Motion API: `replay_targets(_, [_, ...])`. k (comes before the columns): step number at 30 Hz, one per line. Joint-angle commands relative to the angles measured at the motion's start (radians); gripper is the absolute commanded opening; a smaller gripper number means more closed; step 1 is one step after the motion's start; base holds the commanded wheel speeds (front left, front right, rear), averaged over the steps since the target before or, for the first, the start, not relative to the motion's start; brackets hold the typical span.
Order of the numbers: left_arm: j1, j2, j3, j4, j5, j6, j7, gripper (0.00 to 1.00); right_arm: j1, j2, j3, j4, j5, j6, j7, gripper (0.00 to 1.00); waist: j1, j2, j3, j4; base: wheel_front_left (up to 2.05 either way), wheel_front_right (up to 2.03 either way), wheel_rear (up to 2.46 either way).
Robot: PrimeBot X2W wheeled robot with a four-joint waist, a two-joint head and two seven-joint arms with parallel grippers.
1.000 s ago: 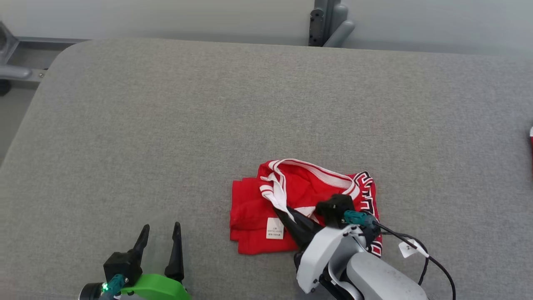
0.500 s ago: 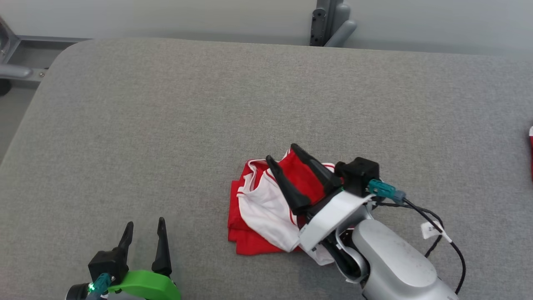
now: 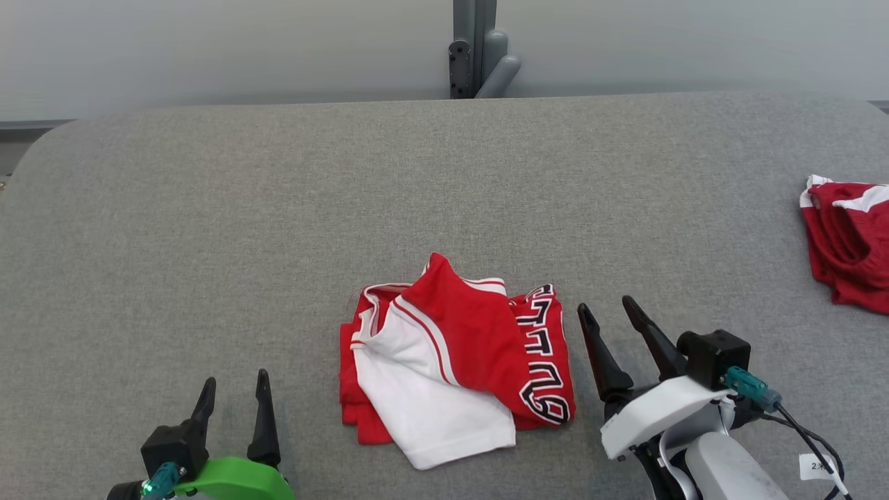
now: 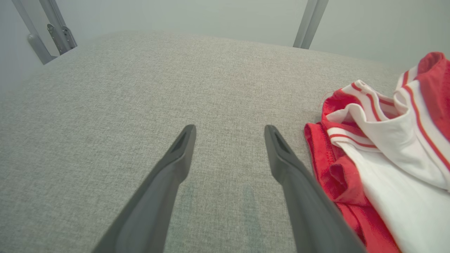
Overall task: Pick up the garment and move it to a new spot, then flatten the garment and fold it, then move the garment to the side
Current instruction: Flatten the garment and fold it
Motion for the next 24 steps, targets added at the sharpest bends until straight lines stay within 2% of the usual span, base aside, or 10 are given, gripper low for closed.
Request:
replay_targets(1, [0.015,0.003,-0.001,0.004,0.007,-0.004,0.0,1.0,0.014,-0.001,-0.006,0.003,-0.007,0.0,-0.002,1.0,0.0,0.0025,-0.007,-0.003,0.0,0.0,0.0])
replay_targets(4, [0.019,0.003,-0.001,0.008,0.011,-0.007,0.0,1.0,0.011,0.004,0.011,0.008,-0.009,0.0,-0.002,1.0,0.0,0.0025,-0.007,0.01,0.0,0.0,0.0])
replay_targets(10, [0.002,0.003,-0.01,0.011,0.013,-0.013,0.0,1.0,-0.098,0.011,0.134,0.047,0.007,0.0,-0.002,1.0,0.0,0.0025,0.014,0.063,0.0,0.0,0.0])
replay_targets(12, [-0.012,0.003,-0.025,0.014,-0.005,-0.006,0.0,1.0,-0.224,0.002,0.238,0.148,0.03,0.0,0.01,1.0,0.0,0.0025,0.039,0.117,0.0,0.0,0.0])
replay_targets(18, [-0.011,0.003,-0.033,0.017,-0.023,0.002,0.0,1.0,-0.328,-0.003,0.288,0.268,0.044,0.0,0.023,1.0,0.0,0.0025,0.059,0.162,0.0,0.0,0.0])
replay_targets(20, [-0.01,0.003,-0.032,0.015,-0.025,0.004,0.0,1.0,-0.343,-0.001,0.305,0.29,0.052,0.0,0.019,0.26,0.0,0.0025,0.063,0.166,0.0,0.0,0.0])
replay_targets(21, [-0.01,0.003,-0.031,0.013,-0.026,0.005,0.0,1.0,-0.349,-0.003,0.313,0.298,0.057,0.0,0.017,0.0,0.0,0.0025,0.065,0.167,0.0,0.0,0.0])
replay_targets(24, [-0.014,0.003,-0.029,0.006,-0.028,0.007,0.0,1.0,-0.36,-0.01,0.349,0.293,0.07,0.0,0.009,0.0,0.0,0.0025,0.069,0.162,0.0,0.0,0.0])
